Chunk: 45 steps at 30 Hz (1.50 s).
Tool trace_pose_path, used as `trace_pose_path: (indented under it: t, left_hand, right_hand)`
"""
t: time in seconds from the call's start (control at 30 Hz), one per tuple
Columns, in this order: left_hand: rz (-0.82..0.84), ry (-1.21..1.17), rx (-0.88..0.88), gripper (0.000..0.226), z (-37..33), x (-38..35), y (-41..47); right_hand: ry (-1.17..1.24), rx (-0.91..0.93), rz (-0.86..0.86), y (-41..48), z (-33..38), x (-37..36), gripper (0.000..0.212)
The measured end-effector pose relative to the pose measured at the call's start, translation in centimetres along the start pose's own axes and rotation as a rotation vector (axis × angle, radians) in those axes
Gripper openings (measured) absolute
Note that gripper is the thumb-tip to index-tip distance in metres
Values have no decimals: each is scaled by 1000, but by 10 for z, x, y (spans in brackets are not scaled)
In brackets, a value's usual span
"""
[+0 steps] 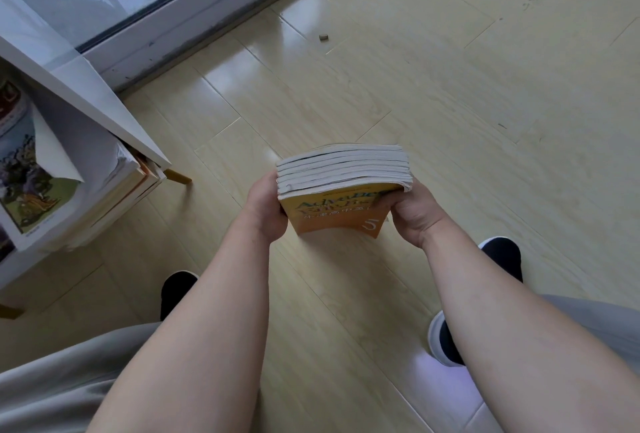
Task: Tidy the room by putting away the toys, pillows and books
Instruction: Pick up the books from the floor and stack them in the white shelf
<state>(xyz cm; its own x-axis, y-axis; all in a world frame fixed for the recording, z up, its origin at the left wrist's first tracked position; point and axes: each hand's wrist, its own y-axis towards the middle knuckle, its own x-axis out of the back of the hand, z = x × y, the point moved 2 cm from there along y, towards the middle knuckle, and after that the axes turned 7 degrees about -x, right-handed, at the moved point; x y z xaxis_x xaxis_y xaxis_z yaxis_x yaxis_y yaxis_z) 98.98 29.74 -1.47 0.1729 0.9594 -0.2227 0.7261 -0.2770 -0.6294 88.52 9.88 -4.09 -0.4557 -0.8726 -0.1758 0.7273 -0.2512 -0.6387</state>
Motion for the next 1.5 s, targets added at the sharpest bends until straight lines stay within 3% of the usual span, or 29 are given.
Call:
trace_pose_path:
  t: [0.1,0.2,0.33,0.4,0.47,0.53,0.67,0.77,0.87,1.0,1.17,1.3,1.5]
  left_hand:
    - [120,57,-64,53,-27,-3,-5]
    - [304,686,-304,52,-62,-19,-21]
    - [435,1449,-429,102,-79,-44,-34]
    - [378,1688,-521,95,-65,-49,-30]
    - [244,1836,-672,67,-50,-50,-26]
    - [162,1837,-727,54,-43,-48,-25]
    - [166,1822,-714,55,-49,-47,-24]
    - [177,1816,-719,53,-47,-44,-22]
    - [169,1804,-725,49,-47,-44,-21]
    - [164,1811,-730,51,-47,-48,-22]
    - [193,1874,-767,48,-45,-52,-34]
    - [197,1885,-768,45,-42,-52,-50]
    - [146,1843,-701,42,-64,-24,-97]
  right_hand:
    - [17,-17,-25,-2,2,0,92]
    - [21,-14,-39,-5,4,-2,96]
    - [13,-23,-38,-7,5,-5,96]
    - [3,-32,-33,-9,7,-7,91]
    - [-28,-40,-28,-10,10,-7,82]
    - [-65,-38,-39,-13,18,-5,76]
    - [-245,26,-4,-30,60,0,64]
    - [-708,42,-11,-45,93,-5,62]
    - [-1310,199,-112,-49,110,-23,75]
    - [-1691,312,-131,-48,99,-39,94]
    - [-1814,395,-297,-55,83,-46,66]
    - [-1906,362,-224,-63,83,-53,45]
    - [-1918,423,-160,-103,102,-88,35]
